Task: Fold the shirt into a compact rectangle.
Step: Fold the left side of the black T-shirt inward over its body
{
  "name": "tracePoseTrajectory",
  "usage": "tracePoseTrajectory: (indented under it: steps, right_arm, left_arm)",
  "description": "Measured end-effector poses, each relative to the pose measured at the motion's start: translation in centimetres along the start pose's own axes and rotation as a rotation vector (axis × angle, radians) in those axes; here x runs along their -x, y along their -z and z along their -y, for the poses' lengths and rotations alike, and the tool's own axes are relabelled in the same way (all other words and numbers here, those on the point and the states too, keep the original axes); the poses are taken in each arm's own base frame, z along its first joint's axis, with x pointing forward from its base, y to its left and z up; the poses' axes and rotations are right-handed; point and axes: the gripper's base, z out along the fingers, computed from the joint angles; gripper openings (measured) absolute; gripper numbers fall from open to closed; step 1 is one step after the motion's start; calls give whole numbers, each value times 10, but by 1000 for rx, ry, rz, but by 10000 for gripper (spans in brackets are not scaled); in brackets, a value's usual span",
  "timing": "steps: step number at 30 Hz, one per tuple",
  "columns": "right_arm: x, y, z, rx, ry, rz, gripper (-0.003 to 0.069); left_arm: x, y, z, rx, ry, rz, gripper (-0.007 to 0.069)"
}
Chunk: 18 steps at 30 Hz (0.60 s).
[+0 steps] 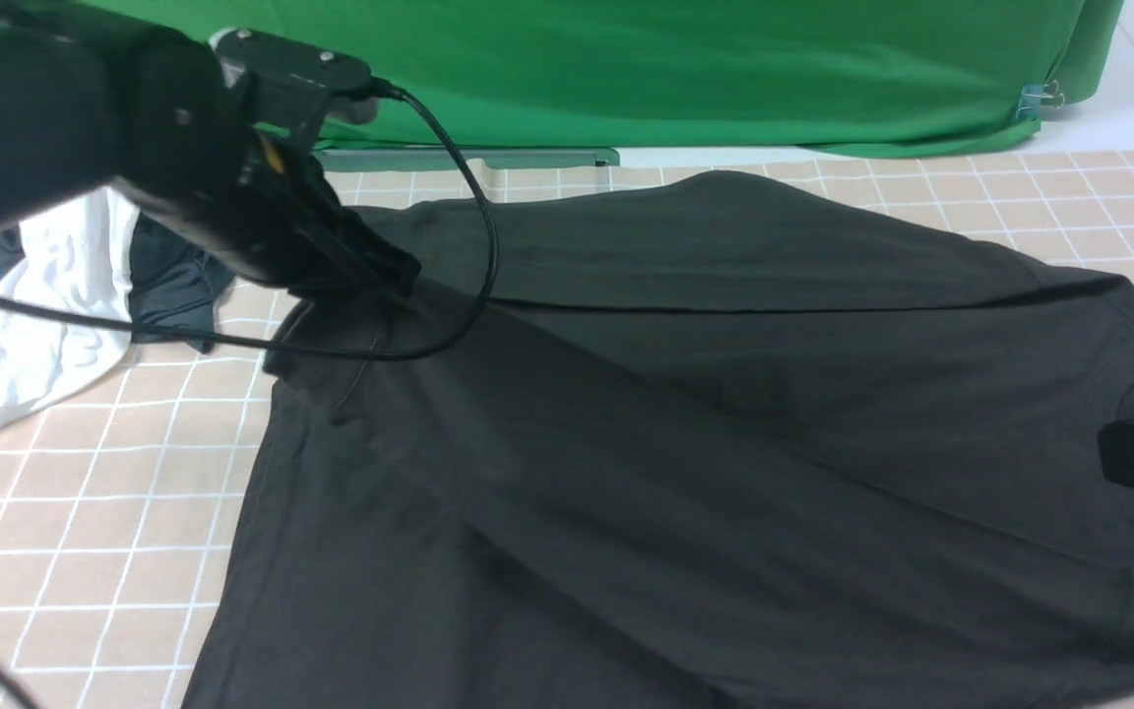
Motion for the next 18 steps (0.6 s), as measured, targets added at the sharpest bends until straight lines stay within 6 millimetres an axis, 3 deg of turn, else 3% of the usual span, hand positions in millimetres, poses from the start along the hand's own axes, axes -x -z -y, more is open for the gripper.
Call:
tracePoseTrajectory:
  steps: [11, 15, 18]
  right_arm:
    - [0, 0, 0, 0, -1, 1, 45]
    - [0, 0, 0, 0, -1, 1, 45]
    - [0, 0, 0, 0, -1, 1, 49]
  left_arm:
    - [-3, -51, -5, 90, -87, -45, 35]
    - [-2, -58, -5, 90, -98, -28, 40]
    - [1, -58, -5, 91, -104, 3, 99]
